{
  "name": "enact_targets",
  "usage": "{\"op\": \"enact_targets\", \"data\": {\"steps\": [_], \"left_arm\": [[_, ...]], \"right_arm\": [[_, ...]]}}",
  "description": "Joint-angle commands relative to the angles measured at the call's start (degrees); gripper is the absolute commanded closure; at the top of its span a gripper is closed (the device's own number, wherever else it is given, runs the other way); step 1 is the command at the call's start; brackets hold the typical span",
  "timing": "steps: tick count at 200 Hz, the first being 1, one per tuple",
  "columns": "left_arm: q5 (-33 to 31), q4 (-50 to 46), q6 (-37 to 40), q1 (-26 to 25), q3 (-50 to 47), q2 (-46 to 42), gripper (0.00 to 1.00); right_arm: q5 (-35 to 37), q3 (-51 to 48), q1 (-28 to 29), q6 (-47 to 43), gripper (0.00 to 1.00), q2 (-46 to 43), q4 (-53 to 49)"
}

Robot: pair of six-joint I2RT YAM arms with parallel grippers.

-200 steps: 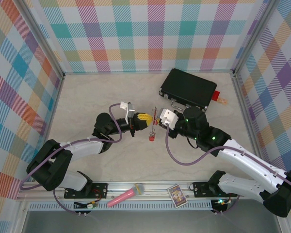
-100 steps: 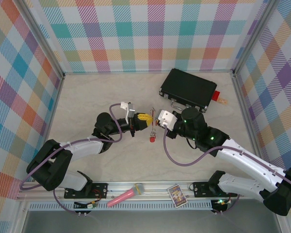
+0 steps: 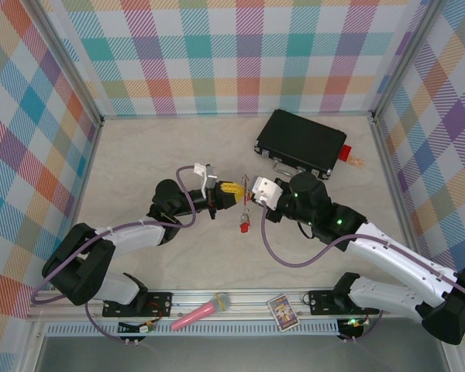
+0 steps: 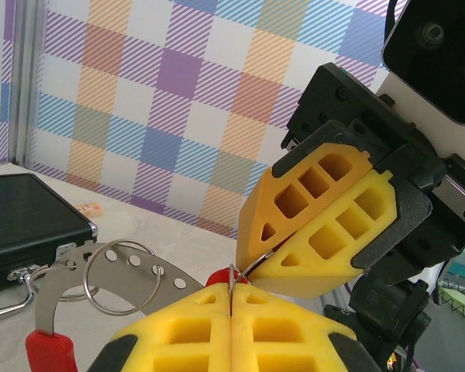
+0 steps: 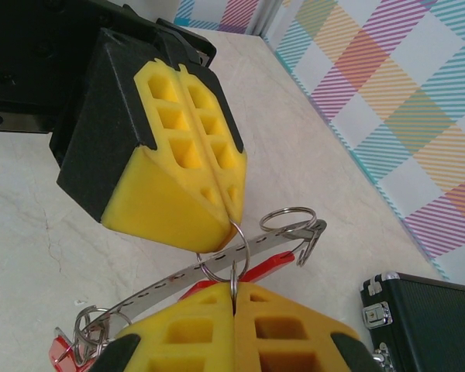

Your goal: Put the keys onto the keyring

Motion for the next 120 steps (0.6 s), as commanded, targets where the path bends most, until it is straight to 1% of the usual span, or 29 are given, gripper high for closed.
{"op": "enact_targets", "data": {"steps": [1, 15, 45, 80, 120], "left_arm": [[-0.61, 0.68, 1.34, -0.34, 0.33, -1.88, 1.0], [-1.04, 0.71, 1.33, -0.34, 0.17, -2.0, 1.0], [-1.35, 1.5, 1.39, -0.34, -0.2, -2.27, 1.0], [-1.46, 1.52, 0.8, -0.34, 0.04, -2.11, 1.0], [-1.36, 5.66, -2.25, -0.34, 0.03, -0.6, 1.0]], "right_arm": [[-2.06, -0.01, 0.49, -0.56, 1.0, -0.55, -0.03], [-1.08, -0.42, 0.49, -0.59, 1.0, -0.67, -0.08], [3.39, -0.7, 0.54, 0.61, 1.0, -1.28, 0.44], [0.4, -1.51, 0.49, -0.46, 1.0, -2.52, -0.02], [-0.93, -0.98, 0.8, -0.58, 1.0, -1.04, -1.02]]}}
